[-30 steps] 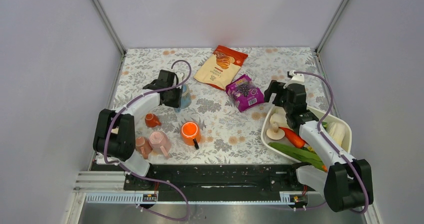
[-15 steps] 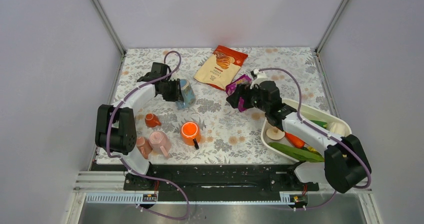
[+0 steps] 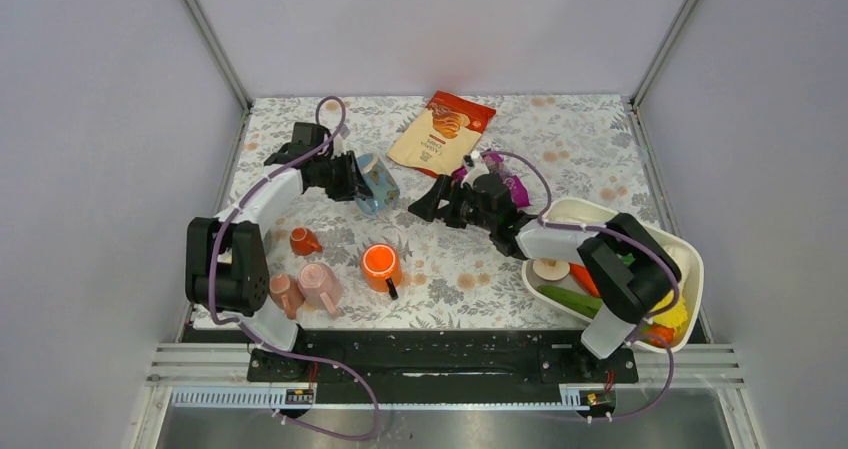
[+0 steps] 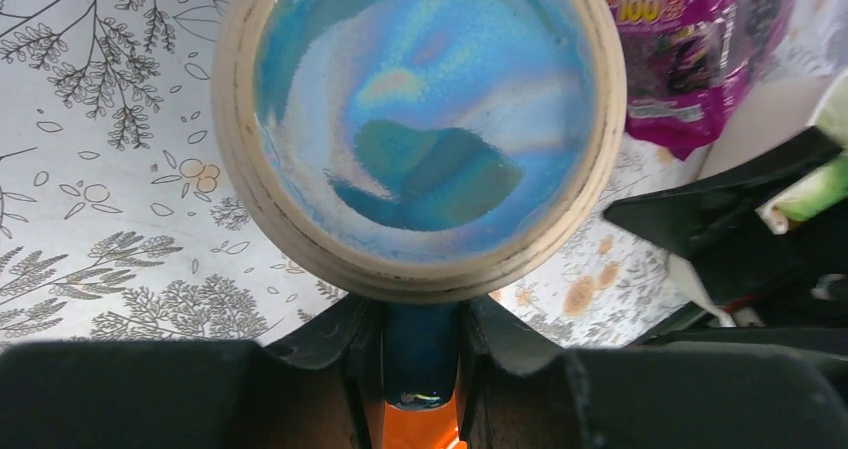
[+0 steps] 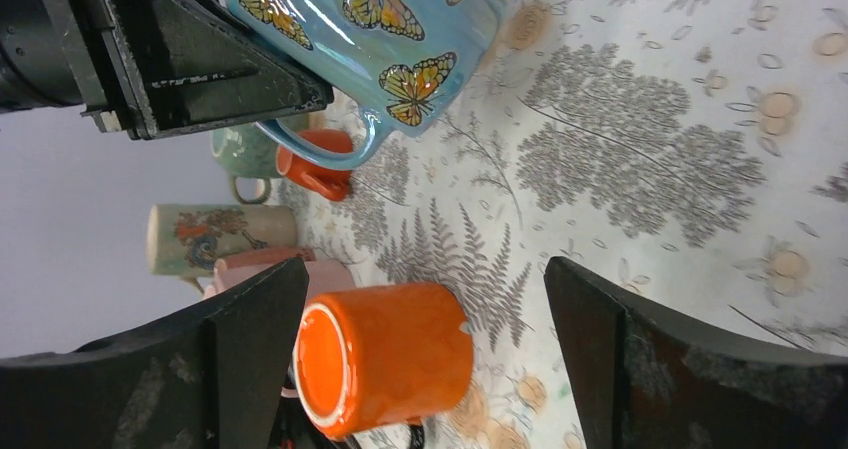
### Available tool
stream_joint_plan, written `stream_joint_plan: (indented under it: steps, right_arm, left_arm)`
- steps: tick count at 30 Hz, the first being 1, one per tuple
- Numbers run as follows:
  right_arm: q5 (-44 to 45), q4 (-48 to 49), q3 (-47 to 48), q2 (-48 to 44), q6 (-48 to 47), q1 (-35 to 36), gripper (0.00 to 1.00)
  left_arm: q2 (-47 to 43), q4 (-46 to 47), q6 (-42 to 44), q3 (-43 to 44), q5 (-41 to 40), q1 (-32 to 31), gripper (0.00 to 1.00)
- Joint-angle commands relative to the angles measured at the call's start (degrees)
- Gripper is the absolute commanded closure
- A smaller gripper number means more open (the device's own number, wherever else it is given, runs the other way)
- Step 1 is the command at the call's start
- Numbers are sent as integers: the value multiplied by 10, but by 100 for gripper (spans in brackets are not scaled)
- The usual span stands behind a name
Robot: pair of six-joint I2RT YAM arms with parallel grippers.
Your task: Turn the mug right side up
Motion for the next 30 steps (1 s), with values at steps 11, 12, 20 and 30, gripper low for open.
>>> stream_joint_plan:
  steps: [11, 12, 20, 30]
  right_arm:
    - [-13, 202, 85, 64, 88, 16, 1]
    - [-15, 207, 90, 64, 89, 17, 1]
    - [-26, 326, 99, 67, 138, 12, 9]
    - [-71, 383, 114, 19, 154, -6, 85]
  left_arm:
    - [-129, 110, -122, 29, 146, -8, 100]
    - [-137, 115, -129, 26, 153, -10, 100]
    - [-174, 132, -148, 2, 182, -21, 100]
    - [-171, 151, -141, -18, 210, -27, 100]
